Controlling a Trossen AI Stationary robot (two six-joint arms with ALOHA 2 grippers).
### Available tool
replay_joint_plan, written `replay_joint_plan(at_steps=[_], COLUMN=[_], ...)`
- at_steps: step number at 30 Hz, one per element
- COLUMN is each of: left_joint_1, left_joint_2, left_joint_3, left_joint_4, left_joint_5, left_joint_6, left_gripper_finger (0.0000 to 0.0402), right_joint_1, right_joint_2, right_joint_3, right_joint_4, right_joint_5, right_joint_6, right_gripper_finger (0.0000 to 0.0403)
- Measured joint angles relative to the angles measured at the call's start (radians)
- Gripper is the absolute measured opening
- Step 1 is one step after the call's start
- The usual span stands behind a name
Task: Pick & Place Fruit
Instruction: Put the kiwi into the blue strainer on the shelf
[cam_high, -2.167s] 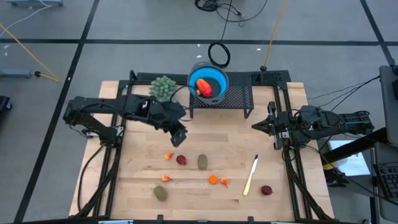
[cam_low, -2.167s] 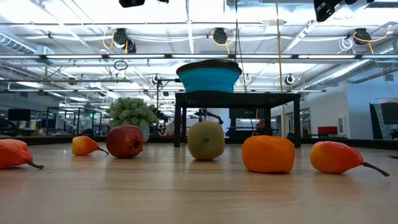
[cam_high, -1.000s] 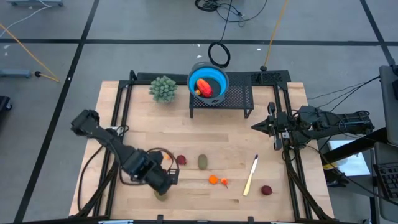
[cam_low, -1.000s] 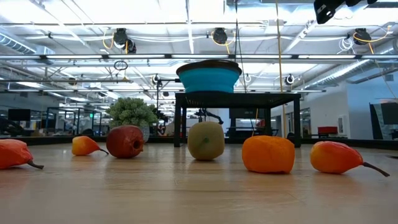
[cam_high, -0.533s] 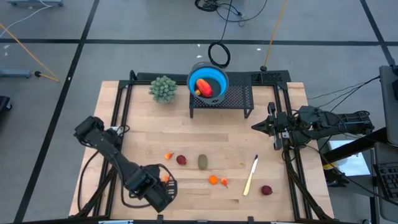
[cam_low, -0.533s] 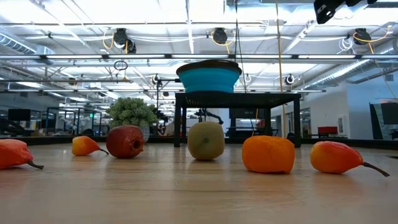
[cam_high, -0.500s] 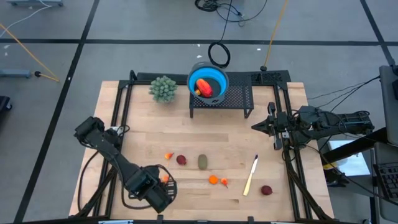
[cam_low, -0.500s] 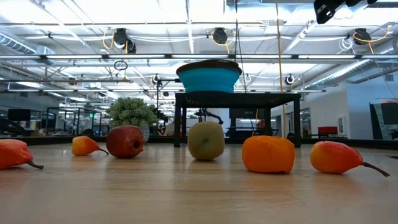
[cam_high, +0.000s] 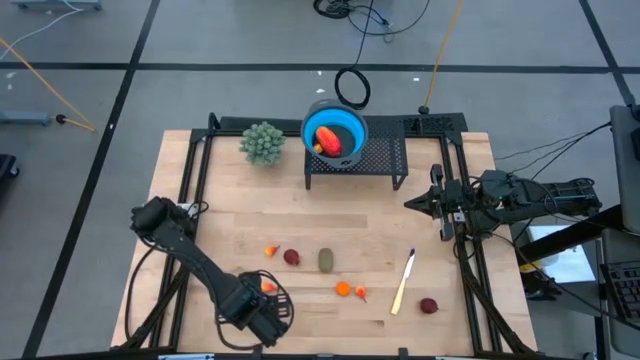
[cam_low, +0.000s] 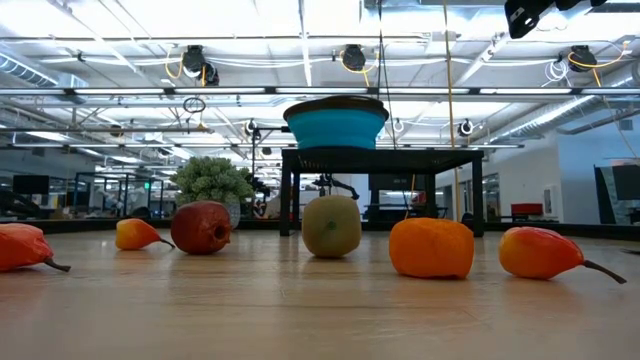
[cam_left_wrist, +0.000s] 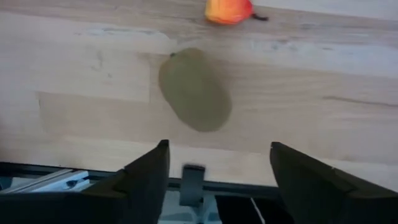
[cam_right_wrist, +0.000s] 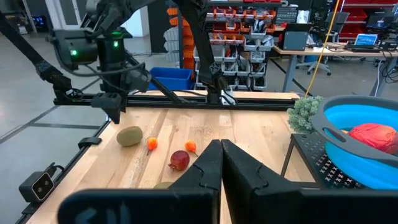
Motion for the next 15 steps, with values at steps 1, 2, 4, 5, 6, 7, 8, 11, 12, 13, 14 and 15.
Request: replay_joint_plan(at_steps=[1, 2, 4, 5, 6, 7, 8, 11, 12, 13, 14, 15], left_joint_1=[-0.001, -0.001, 0.0, 0.0, 0.0, 0.003, 0.005, 0.011, 0.013, 0.016, 0.018, 0.022], left_joint_2=[0.005, 0.011, 0.018, 0.018, 0.018, 0.018, 0.018, 0.018, 0.018, 0.018, 0.018, 0.018], left_joint_3=[-0.002, -0.004, -0.011, -0.018, -0.028, -0.038, -0.049, -0.083, -0.096, -0.111, -0.125, -0.139], left_joint_4=[0.0, 0.0, 0.0, -0.002, -0.001, -0.001, -0.001, 0.022, 0.043, 0.069, 0.094, 0.116], left_joint_5=[0.002, 0.006, 0.025, 0.03, 0.043, 0.045, 0.045, 0.053, 0.056, 0.062, 0.067, 0.071], left_joint_6=[-0.002, -0.005, -0.012, -0.017, -0.027, -0.031, -0.032, -0.032, -0.032, -0.032, -0.032, -0.032], left_gripper_finger=[0.0286, 0.0294, 0.0307, 0.0313, 0.0318, 0.0322, 0.0326, 0.033, 0.033, 0.0328, 0.0327, 0.0325], right_joint_1=[0.0, 0.0, 0.0, 0.0, 0.0, 0.0, 0.0, 0.0, 0.0, 0.0, 0.0, 0.0], right_joint_2=[0.0, 0.0, 0.0, 0.0, 0.0, 0.0, 0.0, 0.0, 0.0, 0.0, 0.0, 0.0], right_joint_3=[0.0, 0.0, 0.0, 0.0, 0.0, 0.0, 0.0, 0.0, 0.0, 0.0, 0.0, 0.0], right_joint_4=[0.0, 0.0, 0.0, 0.0, 0.0, 0.0, 0.0, 0.0, 0.0, 0.0, 0.0, 0.0], right_joint_5=[0.0, 0.0, 0.0, 0.0, 0.0, 0.0, 0.0, 0.0, 0.0, 0.0, 0.0, 0.0], right_joint_6=[0.0, -0.001, -0.001, -0.001, -0.001, -0.002, -0.002, -0.002, -0.002, -0.001, -0.001, -0.001], right_gripper_finger=[0.0, 0.0, 0.0, 0.0, 0.0, 0.0, 0.0, 0.0, 0.0, 0.0, 0.0, 0.0])
